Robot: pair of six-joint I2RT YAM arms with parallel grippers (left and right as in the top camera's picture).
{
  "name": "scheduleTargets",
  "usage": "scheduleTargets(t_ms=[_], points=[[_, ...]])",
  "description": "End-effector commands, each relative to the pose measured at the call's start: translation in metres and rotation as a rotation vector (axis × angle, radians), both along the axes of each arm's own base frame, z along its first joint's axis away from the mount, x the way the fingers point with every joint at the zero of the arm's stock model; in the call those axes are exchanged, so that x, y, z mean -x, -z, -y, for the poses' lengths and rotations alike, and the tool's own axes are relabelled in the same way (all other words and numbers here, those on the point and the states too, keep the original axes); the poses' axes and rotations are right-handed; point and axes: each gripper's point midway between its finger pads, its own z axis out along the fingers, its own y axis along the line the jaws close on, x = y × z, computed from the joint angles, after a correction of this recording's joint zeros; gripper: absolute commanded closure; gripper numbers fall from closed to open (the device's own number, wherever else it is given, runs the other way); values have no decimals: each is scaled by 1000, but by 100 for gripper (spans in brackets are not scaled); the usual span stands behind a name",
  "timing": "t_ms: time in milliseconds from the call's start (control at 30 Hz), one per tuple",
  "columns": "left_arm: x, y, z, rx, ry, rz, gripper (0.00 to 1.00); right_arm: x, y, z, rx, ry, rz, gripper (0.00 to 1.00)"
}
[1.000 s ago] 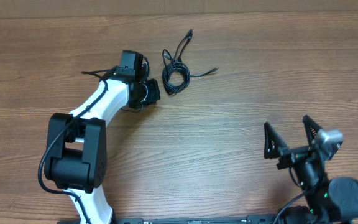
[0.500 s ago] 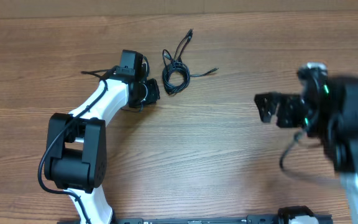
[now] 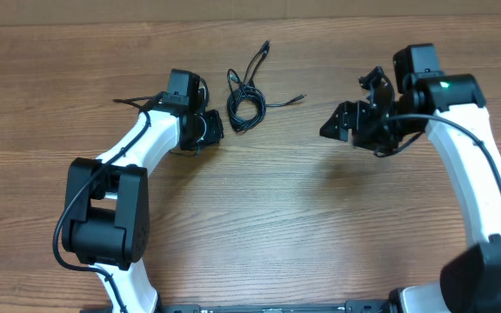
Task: Untangle cables
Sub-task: 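Move the right gripper forward toward the right side of the cable bundle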
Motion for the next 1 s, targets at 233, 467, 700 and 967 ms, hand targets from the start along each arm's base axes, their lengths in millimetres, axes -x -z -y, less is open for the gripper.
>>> scheduleTargets(t_ms=[233, 467, 700, 967], points=[[-7, -1, 1, -3, 1, 18, 87, -19, 27, -36, -104, 63, -112, 96], [-8, -1, 0, -10, -1, 21, 85, -44, 61, -64, 11, 221, -65, 69], [-12, 2, -12, -78, -29, 35, 84, -58, 83, -86, 111, 355, 59, 60], [-12, 2, -12, -78, -29, 36, 82, -71, 98, -115, 88, 444, 177, 55]])
